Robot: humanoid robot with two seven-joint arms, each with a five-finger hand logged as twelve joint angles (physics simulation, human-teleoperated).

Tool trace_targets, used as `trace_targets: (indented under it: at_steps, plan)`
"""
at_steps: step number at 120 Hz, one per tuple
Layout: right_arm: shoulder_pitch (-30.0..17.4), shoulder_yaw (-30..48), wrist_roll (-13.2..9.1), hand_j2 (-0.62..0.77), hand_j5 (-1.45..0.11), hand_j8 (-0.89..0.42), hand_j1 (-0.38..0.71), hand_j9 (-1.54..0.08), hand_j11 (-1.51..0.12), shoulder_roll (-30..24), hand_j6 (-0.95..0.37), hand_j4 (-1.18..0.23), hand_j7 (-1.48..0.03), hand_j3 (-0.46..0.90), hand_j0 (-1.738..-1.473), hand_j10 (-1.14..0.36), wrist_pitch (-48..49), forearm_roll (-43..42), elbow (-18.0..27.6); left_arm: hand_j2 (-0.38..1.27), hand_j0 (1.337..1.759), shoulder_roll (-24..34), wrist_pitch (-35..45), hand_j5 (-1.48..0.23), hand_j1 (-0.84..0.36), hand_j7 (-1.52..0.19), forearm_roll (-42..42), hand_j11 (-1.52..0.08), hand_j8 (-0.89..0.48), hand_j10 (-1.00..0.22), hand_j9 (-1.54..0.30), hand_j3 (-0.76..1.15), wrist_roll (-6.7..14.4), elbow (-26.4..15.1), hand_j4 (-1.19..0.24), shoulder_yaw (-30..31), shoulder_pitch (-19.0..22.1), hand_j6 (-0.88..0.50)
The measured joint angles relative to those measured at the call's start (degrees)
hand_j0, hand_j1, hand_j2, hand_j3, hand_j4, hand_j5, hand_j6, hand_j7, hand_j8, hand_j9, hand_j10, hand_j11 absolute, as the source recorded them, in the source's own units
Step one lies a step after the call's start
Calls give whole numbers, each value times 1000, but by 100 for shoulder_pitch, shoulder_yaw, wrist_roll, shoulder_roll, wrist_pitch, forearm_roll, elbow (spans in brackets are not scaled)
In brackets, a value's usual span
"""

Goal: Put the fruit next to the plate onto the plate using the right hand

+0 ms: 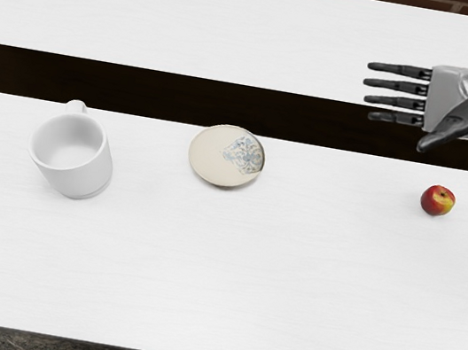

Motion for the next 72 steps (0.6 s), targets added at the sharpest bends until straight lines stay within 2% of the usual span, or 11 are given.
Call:
trace_targets:
  at_steps: [32, 57, 72]
  plan:
    - [48, 39, 0, 0, 0, 2, -349, 0, 0, -21, 2, 0, 0, 0, -1658, 1, 0, -380, -3, 0, 1658, 0, 0, 0, 349, 0, 0, 0, 0, 0, 0, 0, 0, 0, 0, 0, 0, 0]
    - [68, 600, 0, 0, 0, 1, -349, 0, 0, -78, 1, 0, 0, 0, -1658, 0, 0, -2486, 57, 0, 1658, 0, 0, 0, 349, 0, 0, 0, 0, 0, 0, 0, 0, 1, 0, 0, 0, 0]
    - [16, 784, 0, 0, 0, -1, -349, 0, 0, -252, -1, -1, 0, 0, -1658, -1, 0, -3594, 513, 0, 1658, 0, 0, 0, 349, 0, 0, 0, 0, 0, 0, 0, 0, 1, 0, 0, 0, 0]
